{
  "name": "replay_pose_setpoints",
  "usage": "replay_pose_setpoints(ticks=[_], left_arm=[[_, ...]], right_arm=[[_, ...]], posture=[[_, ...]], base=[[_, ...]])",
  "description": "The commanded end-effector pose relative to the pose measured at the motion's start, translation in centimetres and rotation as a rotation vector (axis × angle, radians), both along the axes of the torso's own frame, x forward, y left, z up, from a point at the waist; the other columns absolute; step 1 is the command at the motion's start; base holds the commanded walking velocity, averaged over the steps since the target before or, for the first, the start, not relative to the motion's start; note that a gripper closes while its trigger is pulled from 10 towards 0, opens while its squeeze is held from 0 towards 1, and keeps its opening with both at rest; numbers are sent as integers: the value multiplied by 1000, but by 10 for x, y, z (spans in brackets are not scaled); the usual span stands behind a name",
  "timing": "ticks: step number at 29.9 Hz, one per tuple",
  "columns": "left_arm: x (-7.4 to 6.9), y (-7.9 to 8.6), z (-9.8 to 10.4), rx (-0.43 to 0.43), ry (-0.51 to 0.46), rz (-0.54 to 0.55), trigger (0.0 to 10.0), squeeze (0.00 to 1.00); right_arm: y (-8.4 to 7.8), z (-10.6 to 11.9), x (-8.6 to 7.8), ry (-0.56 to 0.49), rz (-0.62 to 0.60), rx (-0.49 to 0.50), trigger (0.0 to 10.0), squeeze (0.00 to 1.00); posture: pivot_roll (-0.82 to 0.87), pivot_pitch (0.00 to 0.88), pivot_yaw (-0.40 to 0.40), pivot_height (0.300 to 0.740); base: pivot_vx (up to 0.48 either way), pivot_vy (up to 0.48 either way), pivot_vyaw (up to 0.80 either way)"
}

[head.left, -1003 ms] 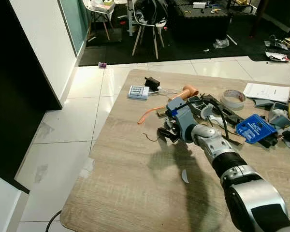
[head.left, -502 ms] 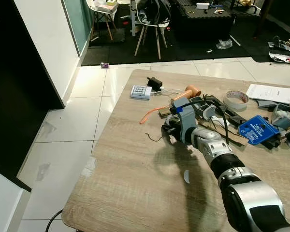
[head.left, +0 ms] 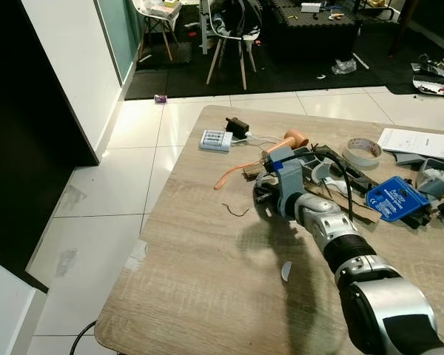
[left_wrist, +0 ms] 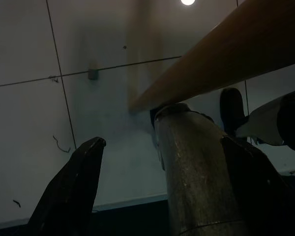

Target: Picking trash to rubbish bin

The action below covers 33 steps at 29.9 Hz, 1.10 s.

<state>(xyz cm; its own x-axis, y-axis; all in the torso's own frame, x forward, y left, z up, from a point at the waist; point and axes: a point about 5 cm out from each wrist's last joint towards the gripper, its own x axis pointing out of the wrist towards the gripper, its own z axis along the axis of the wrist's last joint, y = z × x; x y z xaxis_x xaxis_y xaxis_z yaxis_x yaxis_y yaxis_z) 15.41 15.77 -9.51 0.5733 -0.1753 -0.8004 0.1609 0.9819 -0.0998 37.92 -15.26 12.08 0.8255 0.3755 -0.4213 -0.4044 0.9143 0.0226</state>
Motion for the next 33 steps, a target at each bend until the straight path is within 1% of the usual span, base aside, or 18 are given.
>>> replay_pose_setpoints(ticks=[1,2,3,5,6,8,10,14,17,18,19,20,21,22,23,24,26,33], left_arm=[[-6,1,-3,8,25,-10,10000,0],[-6,1,-2,9,25,-12,10000,0],[-6,1,-2,9,25,-12,10000,0],[-5,1,-2,9,24,-15,10000,0],[-5,1,-2,9,24,-15,10000,0],[-3,0,-2,8,19,-18,10000,0],[-2,0,-1,8,18,-19,10000,0],[-2,-1,-1,6,16,-21,10000,0],[-4,0,-2,9,17,-15,10000,0],[-4,0,-2,9,17,-15,10000,0],[-5,1,-2,10,18,-11,10000,0],[-7,4,-3,14,23,3,10000,0],[-7,4,-3,14,23,3,10000,0],[-10,7,-4,20,30,8,10000,0],[-10,7,-4,20,30,8,10000,0],[-14,11,-5,28,38,19,10000,0],[-18,16,-6,39,48,38,10000,0],[-28,28,-8,81,75,76,10000,0]], right_arm=[[6,33,10,-130,10,43,4157,0],[12,59,16,-221,30,52,10000,0],[12,59,16,-221,30,52,10000,0],[21,99,21,-345,62,57,10000,0],[21,99,21,-345,62,57,10000,0],[39,158,20,-509,130,49,10000,0],[43,166,19,-529,147,45,10000,0],[75,223,7,-711,285,-81,10000,0],[91,256,-5,-831,355,-128,10000,0],[91,256,-5,-831,355,-128,10000,0],[97,267,-10,-870,381,-141,10000,0],[107,289,-19,-934,419,-155,10000,0],[107,289,-19,-934,419,-155,10000,0],[113,302,-26,-969,432,-153,10000,0],[113,302,-26,-969,432,-153,10000,0],[119,316,-33,-1010,451,-153,10000,0],[125,327,-41,-1039,469,-143,10000,0],[135,347,-58,-1099,510,-64,10000,0]], posture=[[-69,57,53,740],[-72,56,56,740],[-72,56,56,740],[-77,58,59,740],[-77,58,59,740],[-79,62,58,740],[-80,65,58,740],[-81,83,53,740],[-79,96,53,740],[-79,96,53,740],[-79,96,53,740],[-77,115,60,740],[-77,115,60,740],[-76,122,60,740],[-76,122,60,740],[-71,127,59,740],[-67,131,61,740],[-56,127,64,740]], base=[[0,0,0],[0,0,0],[0,0,0],[0,0,0],[0,0,0],[0,0,0],[0,0,0],[0,0,0],[0,0,0],[0,0,0],[0,0,0],[0,0,0],[0,0,0],[0,0,0],[0,0,0],[0,0,0],[0,0,0],[0,0,0]])
